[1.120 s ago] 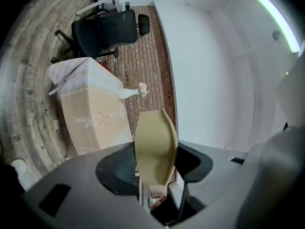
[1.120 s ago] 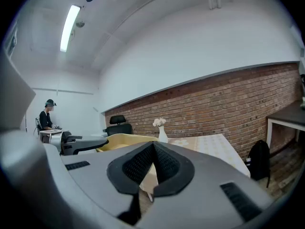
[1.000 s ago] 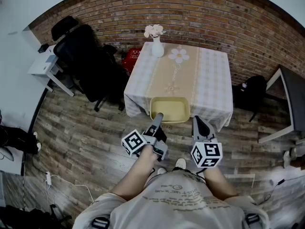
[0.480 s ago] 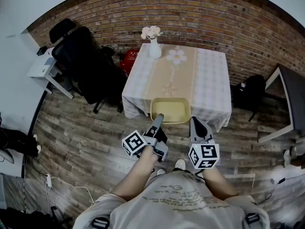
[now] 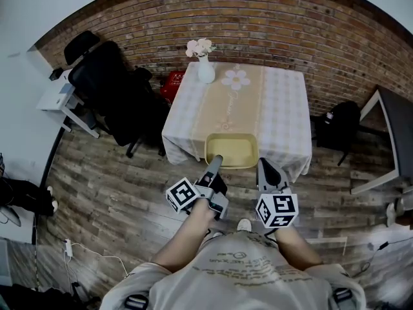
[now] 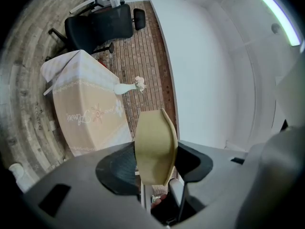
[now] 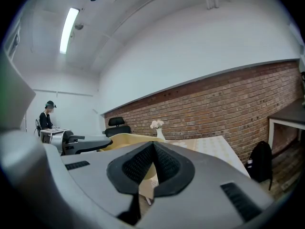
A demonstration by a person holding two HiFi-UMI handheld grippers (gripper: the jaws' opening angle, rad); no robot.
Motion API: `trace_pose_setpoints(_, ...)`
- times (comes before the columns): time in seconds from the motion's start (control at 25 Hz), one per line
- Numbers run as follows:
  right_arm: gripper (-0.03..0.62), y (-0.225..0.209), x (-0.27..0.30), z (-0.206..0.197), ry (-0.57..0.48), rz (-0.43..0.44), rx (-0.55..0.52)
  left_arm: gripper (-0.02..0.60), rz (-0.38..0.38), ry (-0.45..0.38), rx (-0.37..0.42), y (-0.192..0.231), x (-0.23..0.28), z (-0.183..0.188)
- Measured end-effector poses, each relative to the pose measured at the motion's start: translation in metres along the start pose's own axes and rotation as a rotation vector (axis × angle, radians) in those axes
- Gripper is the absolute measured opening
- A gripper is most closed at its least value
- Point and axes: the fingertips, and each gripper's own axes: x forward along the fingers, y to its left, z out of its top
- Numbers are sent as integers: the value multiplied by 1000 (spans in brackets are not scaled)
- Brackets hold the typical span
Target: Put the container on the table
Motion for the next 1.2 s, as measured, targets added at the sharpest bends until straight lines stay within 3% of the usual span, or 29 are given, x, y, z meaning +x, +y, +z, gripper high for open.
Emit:
trace_pose_setpoints(0.84,2,-56,32,20,-38,69,4,225,-16,-43,20,-3,59,-9)
trace_pose_setpoints(1.2,2,-68,51,26,-59,55,7,225,-32,-18,27,-1,89,-1)
